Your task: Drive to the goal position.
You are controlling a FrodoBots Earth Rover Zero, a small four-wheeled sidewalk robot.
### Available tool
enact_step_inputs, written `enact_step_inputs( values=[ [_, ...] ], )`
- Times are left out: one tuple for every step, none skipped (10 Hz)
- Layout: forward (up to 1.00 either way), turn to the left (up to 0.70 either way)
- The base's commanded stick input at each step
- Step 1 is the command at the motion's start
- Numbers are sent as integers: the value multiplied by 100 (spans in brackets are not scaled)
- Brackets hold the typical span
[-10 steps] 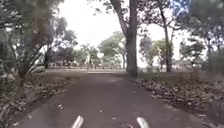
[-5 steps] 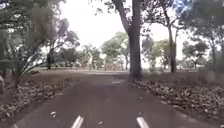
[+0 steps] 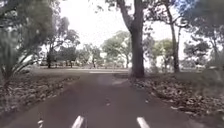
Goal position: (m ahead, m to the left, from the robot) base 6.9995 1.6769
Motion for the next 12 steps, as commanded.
enact_step_inputs(
  values=[
    [60, 0],
    [60, 15],
    [60, 15],
    [60, 15],
    [60, 15],
    [60, 15],
    [60, 15],
    [60, 15],
    [60, 14],
    [60, 14],
    [60, 0],
    [60, 0]
  ],
)
